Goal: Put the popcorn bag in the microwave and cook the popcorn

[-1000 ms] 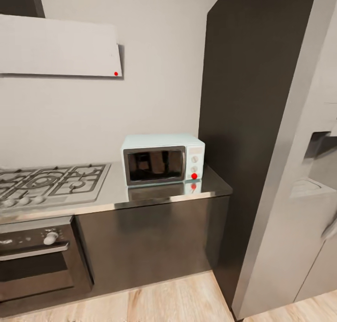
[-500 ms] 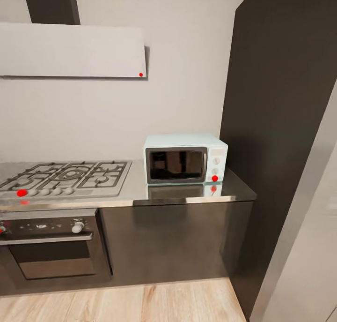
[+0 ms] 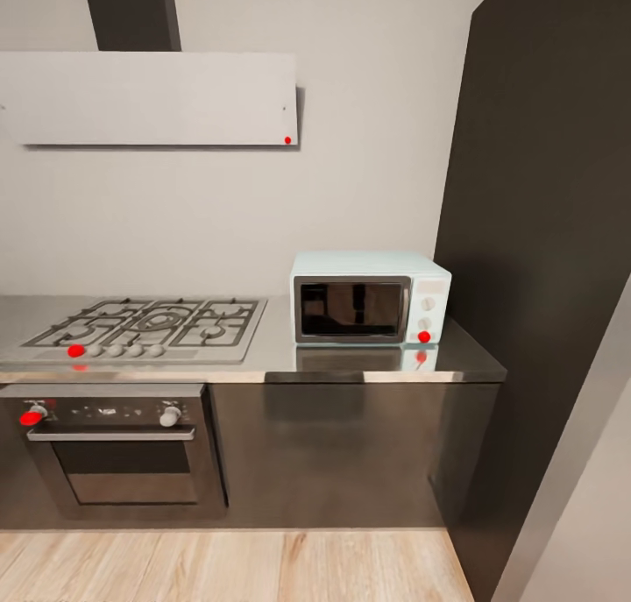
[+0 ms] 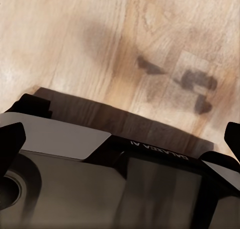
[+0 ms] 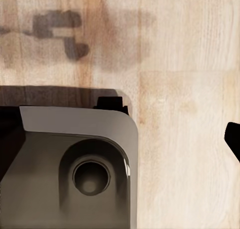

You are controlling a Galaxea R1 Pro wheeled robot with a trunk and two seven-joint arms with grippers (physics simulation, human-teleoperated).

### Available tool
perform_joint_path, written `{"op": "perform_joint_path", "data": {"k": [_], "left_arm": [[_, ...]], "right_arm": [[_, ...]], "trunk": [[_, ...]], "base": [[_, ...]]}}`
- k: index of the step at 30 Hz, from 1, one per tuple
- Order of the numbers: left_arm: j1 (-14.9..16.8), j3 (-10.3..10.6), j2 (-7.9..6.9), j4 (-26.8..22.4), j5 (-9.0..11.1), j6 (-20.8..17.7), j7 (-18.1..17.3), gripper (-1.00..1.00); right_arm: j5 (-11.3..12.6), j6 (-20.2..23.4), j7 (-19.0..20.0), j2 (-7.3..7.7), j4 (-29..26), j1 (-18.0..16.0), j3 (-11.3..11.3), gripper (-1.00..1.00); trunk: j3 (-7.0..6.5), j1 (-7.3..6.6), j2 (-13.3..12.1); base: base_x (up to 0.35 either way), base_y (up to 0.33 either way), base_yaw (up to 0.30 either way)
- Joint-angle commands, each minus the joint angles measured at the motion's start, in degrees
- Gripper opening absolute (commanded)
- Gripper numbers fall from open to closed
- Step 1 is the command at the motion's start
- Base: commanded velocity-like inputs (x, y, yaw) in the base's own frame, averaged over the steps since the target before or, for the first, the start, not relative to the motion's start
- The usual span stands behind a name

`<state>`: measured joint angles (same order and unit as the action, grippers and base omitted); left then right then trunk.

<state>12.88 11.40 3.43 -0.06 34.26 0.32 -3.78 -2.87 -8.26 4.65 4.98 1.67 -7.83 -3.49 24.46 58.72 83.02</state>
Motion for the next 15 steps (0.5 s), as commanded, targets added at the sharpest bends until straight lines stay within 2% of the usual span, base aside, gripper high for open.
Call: {"op": "perform_joint_path", "data": {"k": [1,11,13,15], "left_arm": [[0.0,0.5,0.00,0.1,0.6,0.0,-0.2,1.00],[0.0,0.5,-0.10,0.0,0.6,0.0,-0.2,1.00],[0.1,0.5,-0.09,0.0,0.6,0.0,-0.2,1.00],[0.0,0.5,-0.09,0.1,0.6,0.0,-0.2,1.00]], "right_arm": [[-0.3,-0.3,0.2,0.03,0.2,-0.1,-0.4,1.00],[-0.8,-0.1,0.3,0.03,-0.1,-0.1,0.0,1.00],[-1.9,0.0,0.3,-0.05,-1.2,-0.1,-0.2,1.00],[-2.4,0.2,0.1,-0.25,-5.2,-0.1,-0.3,1.00]], "trunk": [[0.06,0.00,0.0],[0.06,0.00,0.0],[0.06,0.00,0.0],[0.06,0.00,0.0]], "base": [[0.000,0.000,0.000],[0.000,0.000,0.000],[0.000,0.000,0.000],[0.000,0.000,0.000]]}}
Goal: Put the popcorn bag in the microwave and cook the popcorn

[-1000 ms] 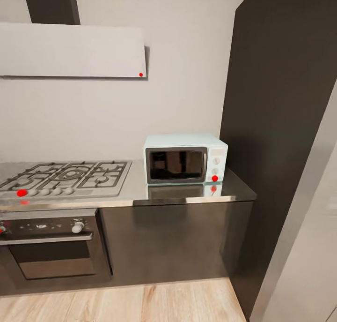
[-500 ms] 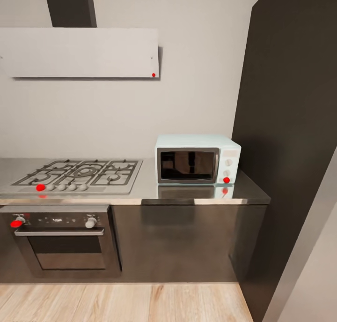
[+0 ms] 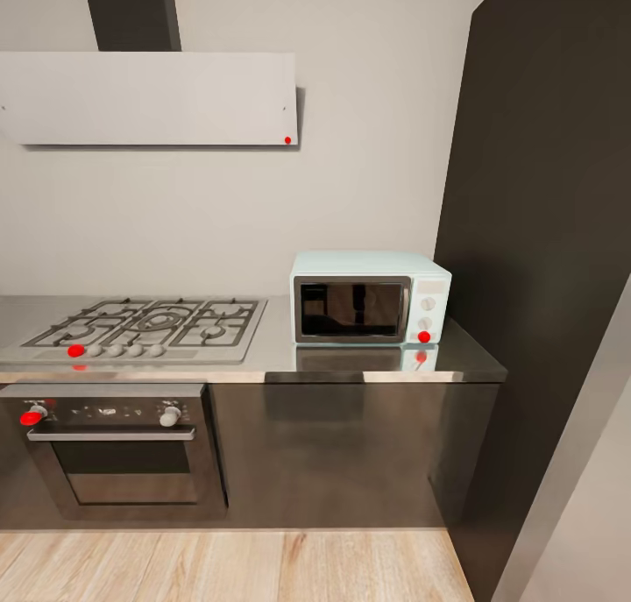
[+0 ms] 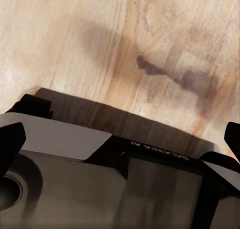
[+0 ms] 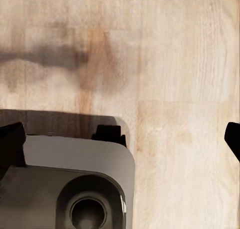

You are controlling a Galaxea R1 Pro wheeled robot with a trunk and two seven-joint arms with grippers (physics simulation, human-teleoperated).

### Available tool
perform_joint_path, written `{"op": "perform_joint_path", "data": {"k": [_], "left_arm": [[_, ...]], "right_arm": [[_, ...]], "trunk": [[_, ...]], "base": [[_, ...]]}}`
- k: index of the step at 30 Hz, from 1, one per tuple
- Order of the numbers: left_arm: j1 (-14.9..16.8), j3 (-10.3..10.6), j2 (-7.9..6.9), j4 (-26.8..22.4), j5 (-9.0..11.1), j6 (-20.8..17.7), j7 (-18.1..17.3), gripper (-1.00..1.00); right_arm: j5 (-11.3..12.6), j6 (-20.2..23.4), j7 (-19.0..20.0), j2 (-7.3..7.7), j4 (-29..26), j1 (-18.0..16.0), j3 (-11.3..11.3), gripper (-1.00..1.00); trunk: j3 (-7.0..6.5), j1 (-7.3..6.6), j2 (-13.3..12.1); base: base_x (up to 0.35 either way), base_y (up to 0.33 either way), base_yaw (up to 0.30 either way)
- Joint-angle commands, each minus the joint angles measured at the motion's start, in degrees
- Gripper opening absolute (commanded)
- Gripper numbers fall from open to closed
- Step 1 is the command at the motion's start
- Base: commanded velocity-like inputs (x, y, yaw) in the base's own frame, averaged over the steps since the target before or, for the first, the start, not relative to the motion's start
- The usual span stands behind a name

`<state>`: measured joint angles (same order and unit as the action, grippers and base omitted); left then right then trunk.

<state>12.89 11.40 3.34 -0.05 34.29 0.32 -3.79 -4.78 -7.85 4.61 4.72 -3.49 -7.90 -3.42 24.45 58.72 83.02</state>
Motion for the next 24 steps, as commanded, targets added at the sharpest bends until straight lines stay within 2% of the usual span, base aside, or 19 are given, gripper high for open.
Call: {"op": "perform_joint_path", "data": {"k": [1,3,4,5,7,8,9,11,12,14,19,20,23,24], "left_arm": [[0.0,0.5,0.00,0.0,0.6,0.0,-0.2,1.00],[0.0,0.5,0.00,0.0,0.6,0.0,-0.2,1.00],[0.0,0.5,0.00,0.0,0.6,0.0,-0.2,1.00],[0.0,0.5,0.00,0.0,0.6,0.1,-0.2,1.00],[0.0,0.5,0.00,0.0,0.6,0.1,-0.2,1.00],[0.0,0.5,-0.03,0.0,0.6,0.1,-0.2,1.00],[0.0,0.5,-0.05,0.0,0.6,0.1,-0.2,1.00],[0.0,0.5,-0.07,0.0,0.6,0.1,-0.2,1.00],[0.0,0.5,-0.09,0.0,0.7,0.1,-0.2,1.00],[0.0,0.5,-0.13,0.0,0.7,0.2,-0.2,1.00],[0.0,0.5,-0.17,0.0,0.8,0.2,-0.2,1.00],[0.0,0.5,-0.17,0.0,0.8,0.2,-0.2,1.00],[0.0,0.5,-0.20,0.0,0.8,0.2,-0.2,1.00],[0.0,0.5,-0.22,0.0,0.8,0.2,-0.2,1.00]], "right_arm": [[-0.6,0.1,0.2,-0.08,-1.6,0.0,-0.4,1.00],[-0.8,8.5,0.1,-0.50,-16.3,0.0,-0.4,1.00],[-0.8,11.9,0.1,-0.56,-21.2,0.0,-0.5,1.00],[-0.8,22.7,0.1,-0.66,-37.5,0.0,-0.5,1.00],[-0.7,27.8,0.1,-0.67,-45.4,0.0,-0.5,1.00],[-0.5,32.6,0.2,-0.68,-52.6,0.0,-0.4,1.00],[-0.5,35.0,0.2,-0.68,-55.7,0.1,-0.4,1.00],[-0.3,38.3,0.3,-0.68,-59.4,0.2,-0.4,1.00],[-0.2,41.3,0.4,-0.68,-62.2,-0.1,-0.4,1.00],[-0.1,44.2,0.4,-0.68,-64.7,-1.6,-0.4,1.00],[0.0,51.5,0.2,-0.73,-67.9,-10.3,-0.5,1.00],[0.0,52.1,0.1,-0.74,-68.0,-11.2,-0.5,1.00],[0.0,55.1,0.0,-0.73,-68.4,-17.0,-0.5,1.00],[0.0,55.5,0.0,-0.72,-68.5,-17.8,-0.5,1.00]], "trunk": [[0.07,0.00,0.0],[0.07,0.00,0.0],[0.07,0.00,0.0],[0.07,0.00,0.0],[0.07,0.00,0.0],[0.07,0.00,0.0],[0.07,0.00,0.0],[0.07,0.00,0.0],[0.07,0.00,0.0],[0.07,0.00,0.0],[0.07,0.00,0.0],[0.07,0.00,0.0],[0.07,0.00,0.0],[0.07,0.00,0.0]], "base": [[0.000,0.000,0.000],[0.000,0.000,0.000],[0.000,0.000,0.000],[0.000,0.000,0.000],[0.000,0.000,0.000],[0.000,0.000,0.000],[0.000,0.000,0.000],[0.000,0.000,0.000],[0.000,0.000,0.000],[0.000,0.000,0.000],[0.000,0.000,0.000],[0.000,0.000,0.000],[0.000,0.000,0.000],[0.000,0.000,0.000]]}}
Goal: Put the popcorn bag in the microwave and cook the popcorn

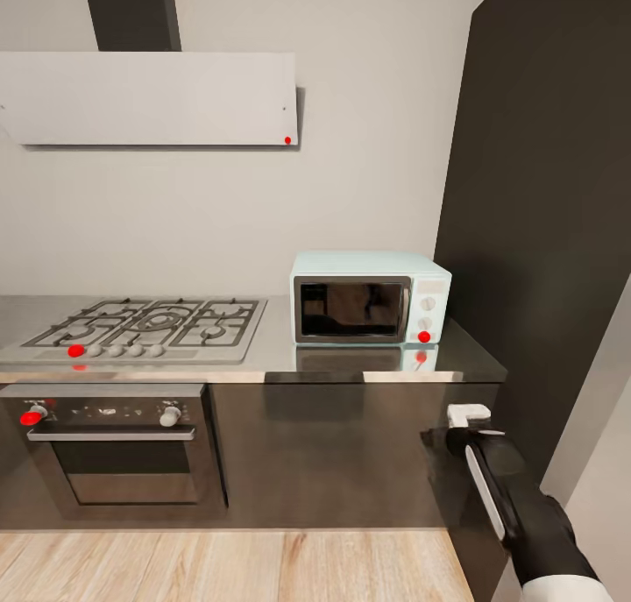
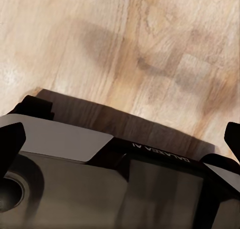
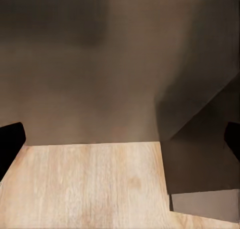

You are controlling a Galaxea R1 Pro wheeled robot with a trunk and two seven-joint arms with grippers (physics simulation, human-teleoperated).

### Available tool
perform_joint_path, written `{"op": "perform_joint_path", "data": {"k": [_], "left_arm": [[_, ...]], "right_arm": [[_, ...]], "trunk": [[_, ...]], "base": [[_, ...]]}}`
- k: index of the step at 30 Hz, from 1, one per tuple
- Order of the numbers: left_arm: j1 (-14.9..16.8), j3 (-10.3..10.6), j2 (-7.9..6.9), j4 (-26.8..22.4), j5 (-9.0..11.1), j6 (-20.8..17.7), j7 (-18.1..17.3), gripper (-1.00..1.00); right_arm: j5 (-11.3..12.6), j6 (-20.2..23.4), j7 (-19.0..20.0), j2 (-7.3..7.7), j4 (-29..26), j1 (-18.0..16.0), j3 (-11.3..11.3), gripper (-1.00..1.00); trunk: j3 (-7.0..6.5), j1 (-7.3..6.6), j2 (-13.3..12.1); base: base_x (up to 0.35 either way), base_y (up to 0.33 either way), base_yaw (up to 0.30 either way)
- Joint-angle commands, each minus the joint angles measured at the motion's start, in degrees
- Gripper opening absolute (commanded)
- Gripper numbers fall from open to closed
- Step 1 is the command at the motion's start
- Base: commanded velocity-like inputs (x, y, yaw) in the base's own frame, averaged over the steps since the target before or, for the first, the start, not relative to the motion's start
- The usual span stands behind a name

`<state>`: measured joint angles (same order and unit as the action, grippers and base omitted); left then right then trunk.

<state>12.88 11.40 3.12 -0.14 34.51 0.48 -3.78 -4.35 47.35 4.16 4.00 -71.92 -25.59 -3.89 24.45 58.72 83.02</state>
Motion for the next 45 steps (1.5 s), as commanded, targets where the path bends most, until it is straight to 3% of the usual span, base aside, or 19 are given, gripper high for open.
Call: {"op": "perform_joint_path", "data": {"k": [1,9,14,20,22,27,39,45], "left_arm": [[0.0,0.5,-0.03,0.0,0.6,0.1,-0.2,1.00],[0.0,0.5,-0.05,0.0,0.7,0.1,-0.2,1.00],[0.1,0.5,-0.05,0.0,0.6,0.0,-0.2,1.00],[0.0,0.5,-0.05,0.0,0.2,-0.2,-0.8,1.00],[0.0,0.6,-0.05,0.0,0.2,-0.3,-0.9,1.00],[0.0,0.6,-0.03,0.0,0.2,-0.3,-1.0,1.00],[0.1,0.5,-0.05,0.0,0.7,-0.1,-0.9,1.00],[0.0,0.5,-0.05,0.0,0.7,-0.1,-0.9,1.00]], "right_arm": [[-0.5,1.7,0.4,0.02,-0.2,-2.8,-0.1,1.00],[-0.6,2.7,0.2,0.12,-0.2,-12.9,-0.3,1.00],[-0.6,-0.3,0.1,0.05,-0.5,-15.7,-0.3,1.00],[-0.6,-5.2,0.1,-0.03,-0.5,-16.4,-0.5,1.00],[-0.6,-9.8,0.1,-0.08,-0.2,-16.5,-0.5,1.00],[-0.7,-15.6,0.2,-0.06,1.7,-16.5,-0.5,1.00],[-0.7,-16.7,0.0,-0.12,8.0,-16.5,-0.4,1.00],[-0.7,-16.7,0.1,0.00,8.6,-16.5,-0.5,1.00]], "trunk": [[0.07,0.00,0.0],[0.07,0.00,0.0],[0.07,0.00,0.0],[0.07,0.00,0.0],[0.07,0.00,0.0],[0.07,0.00,0.0],[0.07,0.00,0.0],[0.07,0.00,0.0]], "base": [[0.000,0.000,0.000],[0.000,0.000,0.000],[0.000,0.000,0.000],[0.000,0.000,0.000],[0.000,0.000,0.000],[0.000,0.000,0.000],[0.000,0.000,0.000],[0.000,0.000,0.000]]}}
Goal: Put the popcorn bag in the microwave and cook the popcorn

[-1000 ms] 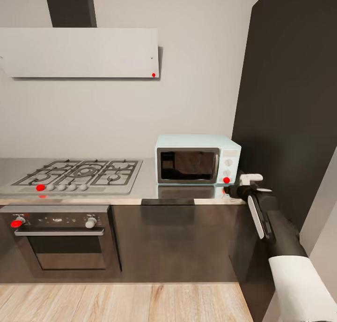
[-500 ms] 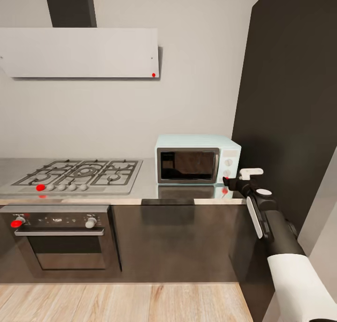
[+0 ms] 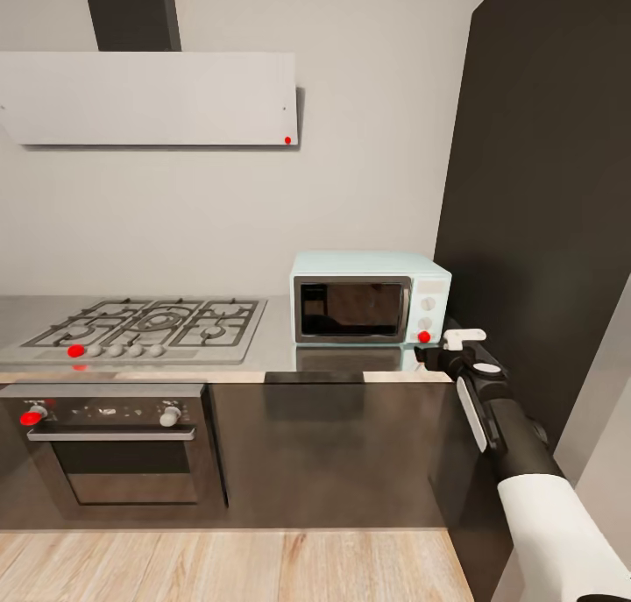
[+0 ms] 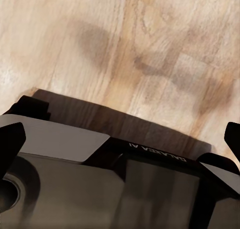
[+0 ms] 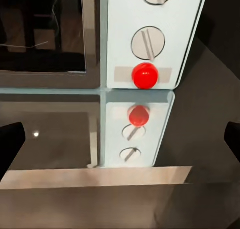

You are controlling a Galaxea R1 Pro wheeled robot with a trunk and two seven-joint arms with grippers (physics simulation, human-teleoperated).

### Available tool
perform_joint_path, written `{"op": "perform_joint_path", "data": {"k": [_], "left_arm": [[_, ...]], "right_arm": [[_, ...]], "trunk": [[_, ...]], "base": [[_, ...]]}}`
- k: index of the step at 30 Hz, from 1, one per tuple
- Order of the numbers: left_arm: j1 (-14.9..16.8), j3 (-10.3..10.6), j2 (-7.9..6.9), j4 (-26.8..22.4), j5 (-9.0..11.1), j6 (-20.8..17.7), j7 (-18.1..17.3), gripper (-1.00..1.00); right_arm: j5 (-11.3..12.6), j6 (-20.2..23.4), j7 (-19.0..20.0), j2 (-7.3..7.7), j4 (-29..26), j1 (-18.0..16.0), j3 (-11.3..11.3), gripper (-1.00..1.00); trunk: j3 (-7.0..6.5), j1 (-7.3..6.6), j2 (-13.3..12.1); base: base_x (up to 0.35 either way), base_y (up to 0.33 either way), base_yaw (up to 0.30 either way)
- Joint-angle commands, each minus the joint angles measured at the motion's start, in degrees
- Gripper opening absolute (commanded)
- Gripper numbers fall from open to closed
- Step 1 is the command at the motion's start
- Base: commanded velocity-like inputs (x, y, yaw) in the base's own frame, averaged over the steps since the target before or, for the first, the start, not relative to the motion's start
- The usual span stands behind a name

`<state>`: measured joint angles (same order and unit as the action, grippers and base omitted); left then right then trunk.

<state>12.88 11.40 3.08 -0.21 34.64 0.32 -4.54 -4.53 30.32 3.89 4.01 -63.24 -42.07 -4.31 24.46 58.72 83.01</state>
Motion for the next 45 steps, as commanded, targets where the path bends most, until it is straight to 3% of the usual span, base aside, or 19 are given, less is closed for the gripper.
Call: {"op": "perform_joint_path", "data": {"k": [1,21,28,32,36,39,45], "left_arm": [[0.1,0.5,0.00,0.0,0.6,0.0,-0.2,1.00],[0.1,0.5,0.00,0.1,0.6,0.1,-0.2,1.00],[0.0,0.5,0.00,0.1,0.6,0.1,-0.2,1.00],[0.1,0.5,0.00,0.1,0.6,0.1,-0.2,1.00],[0.1,0.5,0.00,0.0,0.5,0.1,-0.2,1.00],[0.1,0.5,0.01,0.1,0.5,0.1,-0.2,1.00],[0.0,0.5,0.00,0.0,0.5,0.1,-0.2,1.00]], "right_arm": [[-0.5,0.3,0.4,0.00,-0.1,0.0,-0.1,1.00],[-0.9,0.5,0.3,-0.24,-0.1,0.0,0.2,1.00],[-1.1,0.4,-2.6,-2.67,-0.1,0.0,0.3,1.00],[-0.3,0.1,-2.9,-2.88,0.0,0.0,0.3,1.00],[-0.2,-2.5,-2.9,-2.93,3.5,0.0,0.3,1.00],[-0.1,-6.9,-2.9,-2.76,8.1,0.0,0.2,1.00],[-0.5,-8.8,-2.6,-2.39,9.3,0.0,0.0,1.00]], "trunk": [[0.07,0.00,0.0],[0.07,0.00,0.0],[0.07,0.00,0.0],[0.07,0.00,0.0],[0.07,0.00,0.0],[0.07,0.00,0.0],[0.07,0.00,0.0]], "base": [[0.000,0.000,0.000],[0.033,-0.067,0.000],[0.000,0.000,0.000],[0.000,0.000,0.000],[0.000,0.000,0.000],[0.000,0.000,0.000],[0.000,0.000,0.000]]}}
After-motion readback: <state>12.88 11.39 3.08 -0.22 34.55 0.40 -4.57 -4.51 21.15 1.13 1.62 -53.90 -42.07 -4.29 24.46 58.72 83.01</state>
